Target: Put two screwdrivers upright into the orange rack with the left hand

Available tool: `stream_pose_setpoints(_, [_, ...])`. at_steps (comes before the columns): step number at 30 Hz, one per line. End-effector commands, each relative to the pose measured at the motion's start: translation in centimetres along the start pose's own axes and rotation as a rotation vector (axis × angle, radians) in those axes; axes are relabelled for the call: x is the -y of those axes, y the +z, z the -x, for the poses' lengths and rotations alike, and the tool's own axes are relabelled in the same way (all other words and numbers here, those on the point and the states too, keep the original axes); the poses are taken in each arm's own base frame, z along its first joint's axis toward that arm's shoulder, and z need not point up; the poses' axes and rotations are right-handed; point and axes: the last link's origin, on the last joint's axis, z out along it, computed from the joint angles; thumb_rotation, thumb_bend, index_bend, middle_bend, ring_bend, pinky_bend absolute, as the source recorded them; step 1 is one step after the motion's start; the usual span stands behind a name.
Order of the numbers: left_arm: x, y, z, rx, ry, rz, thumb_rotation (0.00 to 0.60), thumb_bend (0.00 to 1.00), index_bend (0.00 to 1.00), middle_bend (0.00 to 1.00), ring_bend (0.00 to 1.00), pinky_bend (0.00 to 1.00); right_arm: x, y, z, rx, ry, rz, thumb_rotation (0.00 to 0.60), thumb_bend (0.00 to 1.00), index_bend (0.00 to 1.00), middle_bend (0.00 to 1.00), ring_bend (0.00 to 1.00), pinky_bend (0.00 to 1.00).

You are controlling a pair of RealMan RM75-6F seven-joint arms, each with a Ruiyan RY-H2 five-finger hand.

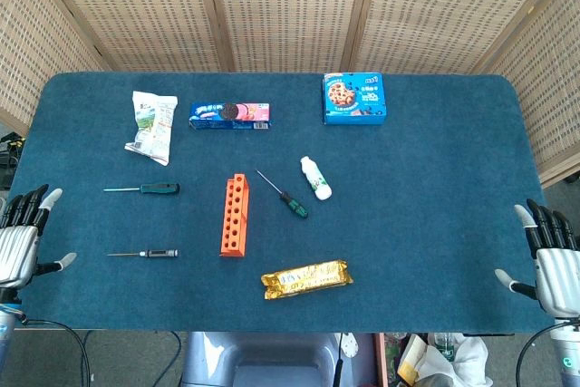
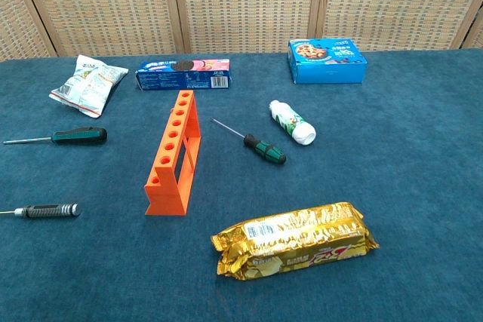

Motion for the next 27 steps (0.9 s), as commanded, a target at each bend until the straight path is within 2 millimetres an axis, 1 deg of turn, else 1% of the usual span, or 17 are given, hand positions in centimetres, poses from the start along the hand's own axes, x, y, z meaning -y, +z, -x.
stream_pose_setpoints(1, [-0.1,0.0,0.2,0.004,0.002,0.004,0.600,0.00,0.00,0.00,0.00,0.00,0.0,-0.1,-0.1,0.000,0.002,0.001,0.600,0.00,0.00,0.00,0.00,0.00])
stream_pose_setpoints(8, [-1.4,0.0,1.9,0.056,-0.002,0.033,0.600,0.00,0.00,0.00,0.00,0.00,0.0,-0.3,-0.4,0.005,0.017,-0.004,0.600,0.00,0.00,0.00,0.00,0.00])
stream_pose_setpoints(10, [-2.6,0.5,2.9,0.082,0.015,0.066,0.600,0.00,0.02,0.00,0.00,0.00,-0.1,-0.3,-0.4,0.009,0.022,-0.003,0.600,0.00,0.00,0.00,0.00,0.00])
stream_pose_setpoints(14, [-5.2,2.1,4.7,0.145,0.022,0.099,0.600,0.00,0.17,0.00,0.00,0.00,-0.2,-0.2,-0.7,0.009,0.036,-0.004,0.600,0.00,0.00,0.00,0.00,0.00])
stream_pose_setpoints(16, [-5.9,2.6,5.2,0.160,0.027,0.105,0.600,0.00,0.23,0.00,0.00,0.00,-0.2,-0.2,-0.8,0.006,0.039,-0.003,0.600,0.00,0.00,0.00,0.00,0.00])
stream_pose_setpoints(19, [-7.9,3.9,6.8,0.210,0.024,0.109,0.600,0.06,0.32,0.00,0.00,0.00,-0.4,-0.2,-0.9,0.004,0.046,0.002,0.600,0.00,0.00,0.00,0.00,0.00])
stream_pose_setpoints(21, [-8.6,4.3,7.5,0.235,0.026,0.108,0.600,0.10,0.38,0.00,0.00,0.00,-0.5,-0.2,-1.0,0.004,0.051,0.005,0.600,0.00,0.00,0.00,0.00,0.00])
stream_pose_setpoints(24, [-9.4,4.5,8.2,0.253,0.033,0.109,0.600,0.10,0.40,0.00,0.00,0.00,-0.7,-0.1,-1.1,0.004,0.057,0.010,0.600,0.00,0.00,0.00,0.00,0.00])
stream_pose_setpoints(27, [-10.1,4.2,8.9,0.276,0.038,0.115,0.600,0.12,0.43,0.00,0.00,0.00,-0.8,0.0,-1.2,0.005,0.065,0.013,0.600,0.00,0.00,0.00,0.00,0.00])
